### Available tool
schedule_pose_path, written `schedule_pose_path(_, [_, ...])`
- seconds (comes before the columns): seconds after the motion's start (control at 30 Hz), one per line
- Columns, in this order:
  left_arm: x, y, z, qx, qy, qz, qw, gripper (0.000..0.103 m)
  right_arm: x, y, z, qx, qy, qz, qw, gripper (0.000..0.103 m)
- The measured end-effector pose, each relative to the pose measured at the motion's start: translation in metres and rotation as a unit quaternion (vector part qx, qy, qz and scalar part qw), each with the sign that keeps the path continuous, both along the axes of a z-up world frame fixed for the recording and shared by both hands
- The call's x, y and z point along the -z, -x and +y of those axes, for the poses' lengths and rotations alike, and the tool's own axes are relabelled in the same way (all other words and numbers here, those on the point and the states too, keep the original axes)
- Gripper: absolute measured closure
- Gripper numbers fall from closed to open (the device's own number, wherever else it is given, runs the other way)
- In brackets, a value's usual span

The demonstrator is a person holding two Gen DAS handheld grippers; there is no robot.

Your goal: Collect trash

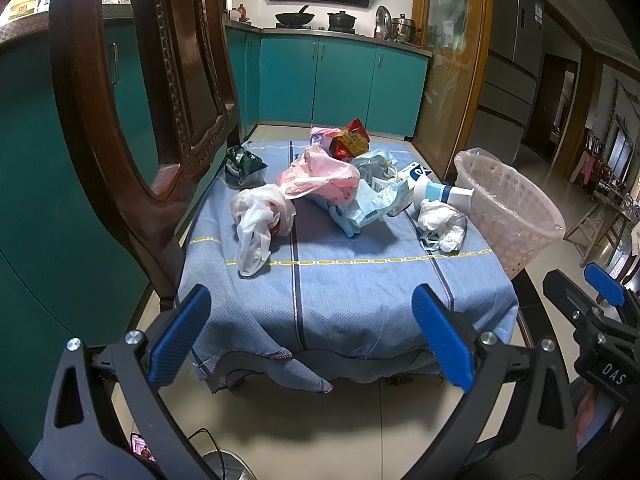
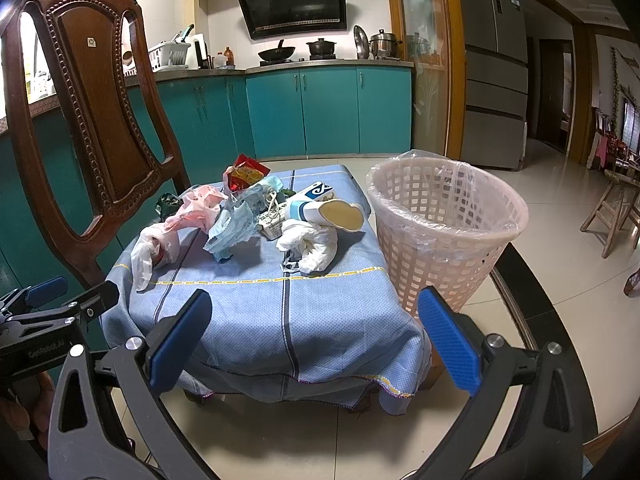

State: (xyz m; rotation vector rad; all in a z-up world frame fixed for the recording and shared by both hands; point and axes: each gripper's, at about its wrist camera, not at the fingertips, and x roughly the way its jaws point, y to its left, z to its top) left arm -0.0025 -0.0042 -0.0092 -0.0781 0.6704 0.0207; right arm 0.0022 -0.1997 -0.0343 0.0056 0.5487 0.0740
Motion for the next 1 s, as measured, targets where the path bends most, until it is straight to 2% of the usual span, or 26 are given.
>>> schedule_pose_path(0.83, [0.001,0.0,0.002,-0.004,0.0,0.002,1.0,0.003,0.001,0.0,0.0,0.0,-0.001,0.002,1.0,0.003])
schedule_pose_path(1.0, [-0.002,0.001,0.014,-0.012,0.022,0.007,0.9997,0.003,0.002,0.0,0.0,-0.004,-0.005,0.008,1.0,0.003])
